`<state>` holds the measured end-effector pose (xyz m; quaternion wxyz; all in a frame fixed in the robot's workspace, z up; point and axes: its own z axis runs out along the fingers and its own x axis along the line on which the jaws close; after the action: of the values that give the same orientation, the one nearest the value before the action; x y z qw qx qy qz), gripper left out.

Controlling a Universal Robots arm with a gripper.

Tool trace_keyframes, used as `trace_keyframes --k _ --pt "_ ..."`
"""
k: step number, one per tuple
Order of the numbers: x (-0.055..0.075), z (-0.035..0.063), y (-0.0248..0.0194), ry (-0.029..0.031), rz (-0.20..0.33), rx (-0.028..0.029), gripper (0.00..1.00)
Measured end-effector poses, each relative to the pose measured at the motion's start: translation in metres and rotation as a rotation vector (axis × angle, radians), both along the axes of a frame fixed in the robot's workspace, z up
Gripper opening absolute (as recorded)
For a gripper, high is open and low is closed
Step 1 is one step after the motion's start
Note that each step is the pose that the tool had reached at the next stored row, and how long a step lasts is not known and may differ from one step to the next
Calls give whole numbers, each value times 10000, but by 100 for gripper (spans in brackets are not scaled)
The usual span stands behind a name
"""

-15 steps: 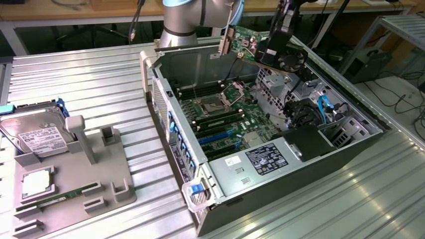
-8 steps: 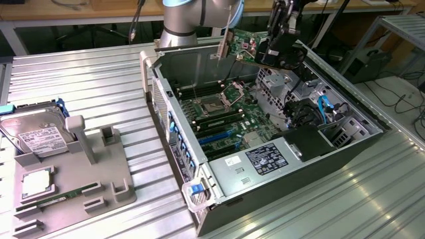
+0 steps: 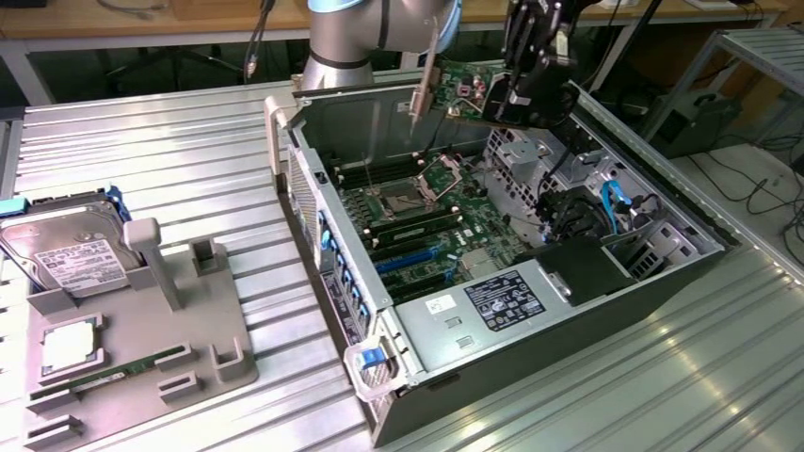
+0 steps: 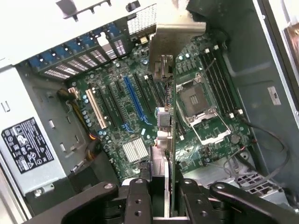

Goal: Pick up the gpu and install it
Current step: 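Insert the gpu into the slot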

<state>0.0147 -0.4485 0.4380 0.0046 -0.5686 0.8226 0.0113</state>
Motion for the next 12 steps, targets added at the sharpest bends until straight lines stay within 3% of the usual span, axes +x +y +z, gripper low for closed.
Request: trace_keyframes --k 12 --pt "0 0 0 0 2446 -1 28"
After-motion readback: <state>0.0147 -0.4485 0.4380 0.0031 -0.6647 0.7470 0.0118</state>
